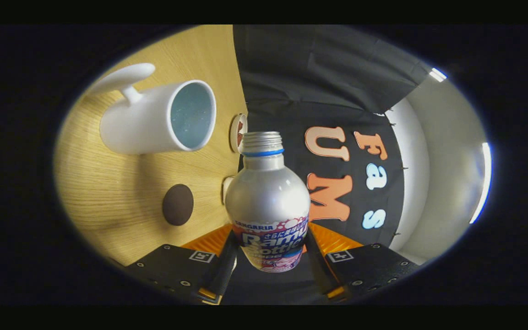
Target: Take the bottle from table, then pour the juice into the cup, finally place the bottle on the coaster
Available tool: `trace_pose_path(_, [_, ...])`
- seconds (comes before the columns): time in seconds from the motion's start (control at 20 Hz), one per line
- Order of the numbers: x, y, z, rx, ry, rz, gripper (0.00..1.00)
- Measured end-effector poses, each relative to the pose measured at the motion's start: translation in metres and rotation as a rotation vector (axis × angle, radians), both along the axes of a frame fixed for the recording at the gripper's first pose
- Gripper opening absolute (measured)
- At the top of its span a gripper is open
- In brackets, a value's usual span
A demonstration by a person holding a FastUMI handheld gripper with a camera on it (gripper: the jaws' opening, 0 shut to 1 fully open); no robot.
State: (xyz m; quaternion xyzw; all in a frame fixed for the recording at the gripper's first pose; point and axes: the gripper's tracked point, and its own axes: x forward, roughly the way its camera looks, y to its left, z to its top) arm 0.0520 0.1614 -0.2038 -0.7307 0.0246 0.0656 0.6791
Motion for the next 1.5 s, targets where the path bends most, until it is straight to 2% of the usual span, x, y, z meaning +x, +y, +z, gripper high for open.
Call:
trace_pose_path(0.45, [-0.001,0.007,0.000,-0.093,-0.001,0.042,0.74])
trace_pose_path(1.5, [0.010,0.006,0.020,-0.138,-0.007,0.061,0.73])
